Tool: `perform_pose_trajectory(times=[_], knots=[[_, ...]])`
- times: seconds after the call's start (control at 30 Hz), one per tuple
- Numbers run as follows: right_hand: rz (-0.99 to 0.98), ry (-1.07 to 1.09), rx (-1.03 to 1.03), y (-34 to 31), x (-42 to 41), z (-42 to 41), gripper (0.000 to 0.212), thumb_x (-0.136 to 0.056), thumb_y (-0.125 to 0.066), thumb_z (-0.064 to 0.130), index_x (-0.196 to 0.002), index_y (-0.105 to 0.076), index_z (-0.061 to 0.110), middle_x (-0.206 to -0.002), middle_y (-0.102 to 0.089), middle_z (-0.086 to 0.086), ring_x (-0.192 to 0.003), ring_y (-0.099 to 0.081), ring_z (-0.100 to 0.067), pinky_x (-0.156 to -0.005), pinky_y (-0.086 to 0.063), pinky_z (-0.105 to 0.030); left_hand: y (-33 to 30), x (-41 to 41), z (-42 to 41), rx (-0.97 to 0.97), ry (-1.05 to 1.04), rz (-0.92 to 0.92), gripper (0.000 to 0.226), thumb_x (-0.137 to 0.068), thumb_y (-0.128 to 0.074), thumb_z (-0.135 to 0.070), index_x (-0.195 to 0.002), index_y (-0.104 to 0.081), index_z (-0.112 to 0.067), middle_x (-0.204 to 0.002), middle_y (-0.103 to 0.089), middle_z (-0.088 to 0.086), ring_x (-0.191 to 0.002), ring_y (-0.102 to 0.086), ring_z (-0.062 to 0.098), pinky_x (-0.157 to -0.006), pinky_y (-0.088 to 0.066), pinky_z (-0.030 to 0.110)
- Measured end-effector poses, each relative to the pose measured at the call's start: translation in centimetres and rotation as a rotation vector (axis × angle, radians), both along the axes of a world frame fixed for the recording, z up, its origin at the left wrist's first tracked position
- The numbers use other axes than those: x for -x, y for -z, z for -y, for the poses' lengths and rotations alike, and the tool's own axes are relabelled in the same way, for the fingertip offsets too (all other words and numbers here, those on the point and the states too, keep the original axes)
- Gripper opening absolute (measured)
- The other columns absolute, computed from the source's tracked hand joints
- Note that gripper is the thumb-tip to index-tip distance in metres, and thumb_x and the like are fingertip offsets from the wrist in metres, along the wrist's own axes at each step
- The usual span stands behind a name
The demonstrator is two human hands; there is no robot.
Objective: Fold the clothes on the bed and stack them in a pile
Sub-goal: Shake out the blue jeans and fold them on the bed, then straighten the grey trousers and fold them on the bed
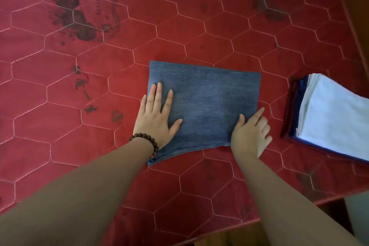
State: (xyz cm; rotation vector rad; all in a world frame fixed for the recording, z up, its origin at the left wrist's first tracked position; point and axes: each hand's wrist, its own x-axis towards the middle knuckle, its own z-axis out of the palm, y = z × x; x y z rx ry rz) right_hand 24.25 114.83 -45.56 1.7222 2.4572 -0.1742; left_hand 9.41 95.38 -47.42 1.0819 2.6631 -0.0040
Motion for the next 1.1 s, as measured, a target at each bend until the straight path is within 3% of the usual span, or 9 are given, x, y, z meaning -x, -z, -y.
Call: perform_pose_trajectory(times=[0.13,0.33,0.5,0.77,1.1], knots=[[0.028,-0.175,0.051,-0.2,-1.3,-0.4,0.066,-0.103,-0.020,0.042,-0.154,0.005,0.008,-0.163,-0.004,-0.006,-0.150,-0.005,-0.020,-0.120,-0.006,-0.050,-0.5,0.1,-0.1,0.034,0.009,0.021,0.083,-0.091,-0.008,-0.069,-0.153,0.009,-0.016,-0.159,0.019,0.017,-0.147,0.019,0.029,-0.121,-0.005,0.047],[0.133,-0.330,0.120,-3.5,-2.2,-0.1,0.064,-0.103,-0.017,0.042,-0.154,0.006,0.012,-0.163,0.009,-0.003,-0.150,0.009,-0.019,-0.121,0.001,-0.050,-3.8,-1.2,0.7,0.166,0.000,0.141,0.080,-0.095,-0.019,-0.059,-0.154,0.008,-0.012,-0.160,0.017,0.014,-0.148,0.015,0.025,-0.121,-0.002,0.046],[0.089,-0.407,0.161,-9.6,-2.4,1.3,0.061,-0.103,-0.021,0.042,-0.155,-0.005,0.014,-0.163,0.002,-0.003,-0.150,0.005,-0.020,-0.120,0.000,-0.048,-10.8,-3.9,4.2,0.168,-0.126,0.219,0.075,-0.098,-0.026,-0.053,-0.155,0.001,-0.013,-0.162,-0.004,0.010,-0.150,0.000,0.025,-0.121,-0.006,0.046],[0.047,-0.613,0.284,-19.9,-2.3,6.9,0.059,-0.103,-0.032,0.038,-0.155,-0.016,0.014,-0.162,-0.013,-0.008,-0.149,-0.009,-0.022,-0.119,-0.013,-0.047,-22.9,-7.8,12.8,0.119,-0.384,0.196,0.070,-0.097,-0.028,-0.052,-0.154,-0.009,-0.016,-0.160,-0.019,0.006,-0.149,-0.012,0.023,-0.120,-0.013,0.047],[-0.037,-1.025,0.370,-22.0,1.8,20.4,0.053,-0.097,-0.054,0.025,-0.145,-0.040,0.007,-0.151,-0.036,-0.020,-0.139,-0.035,-0.034,-0.111,-0.031,-0.051,-26.8,-9.7,29.1,0.174,-0.734,0.193,0.067,-0.097,-0.030,-0.050,-0.153,-0.012,-0.018,-0.160,-0.018,0.007,-0.148,-0.011,0.024,-0.119,-0.012,0.050]])
